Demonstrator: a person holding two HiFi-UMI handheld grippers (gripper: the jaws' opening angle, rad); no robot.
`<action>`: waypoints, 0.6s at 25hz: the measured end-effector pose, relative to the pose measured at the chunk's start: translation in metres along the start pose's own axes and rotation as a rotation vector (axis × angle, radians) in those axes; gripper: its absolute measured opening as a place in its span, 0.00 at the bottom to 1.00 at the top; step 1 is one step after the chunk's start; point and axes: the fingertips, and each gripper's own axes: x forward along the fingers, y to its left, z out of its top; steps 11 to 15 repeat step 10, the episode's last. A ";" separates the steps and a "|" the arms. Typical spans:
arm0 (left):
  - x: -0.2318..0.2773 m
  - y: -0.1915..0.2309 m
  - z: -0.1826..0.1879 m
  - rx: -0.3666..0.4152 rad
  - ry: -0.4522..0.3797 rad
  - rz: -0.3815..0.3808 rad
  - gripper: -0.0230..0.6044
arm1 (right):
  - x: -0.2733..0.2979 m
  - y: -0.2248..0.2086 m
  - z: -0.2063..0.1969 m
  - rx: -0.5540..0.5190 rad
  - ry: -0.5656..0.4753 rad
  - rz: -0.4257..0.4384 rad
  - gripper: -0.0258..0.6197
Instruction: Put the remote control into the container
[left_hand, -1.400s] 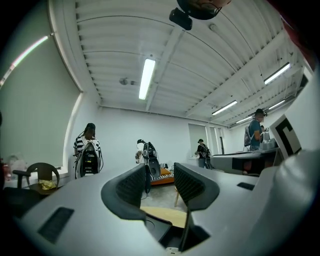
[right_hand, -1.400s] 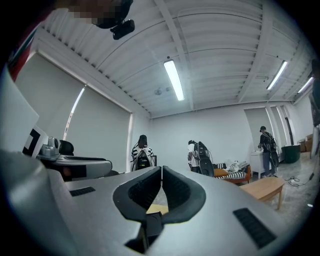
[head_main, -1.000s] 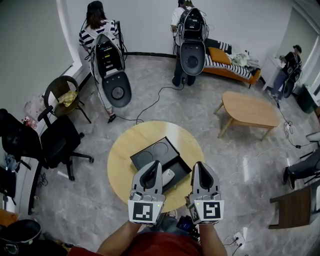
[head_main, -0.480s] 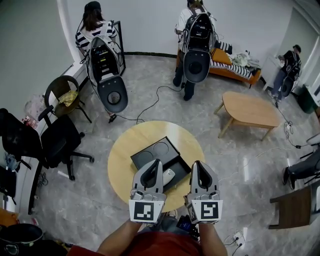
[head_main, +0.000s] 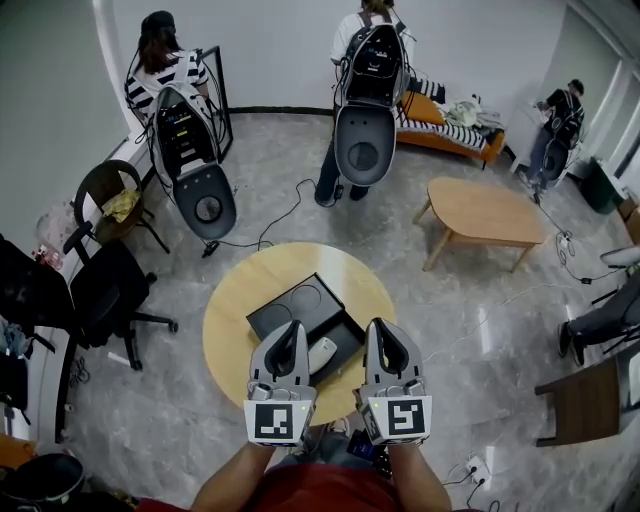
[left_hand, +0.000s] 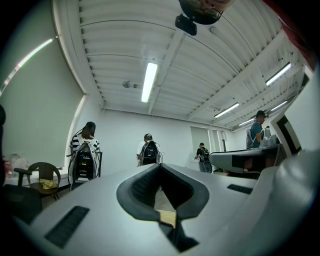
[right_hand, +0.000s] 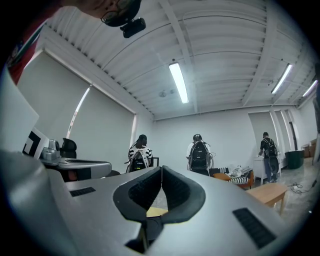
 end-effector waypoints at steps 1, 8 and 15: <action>0.000 -0.001 0.000 -0.001 0.001 0.000 0.06 | 0.000 -0.001 0.000 -0.003 0.000 -0.002 0.08; -0.005 0.008 -0.005 -0.013 0.005 0.005 0.06 | 0.001 0.006 -0.002 0.007 0.004 -0.026 0.08; -0.004 0.008 -0.003 -0.015 -0.002 0.004 0.06 | 0.001 0.006 -0.002 0.018 0.006 -0.033 0.08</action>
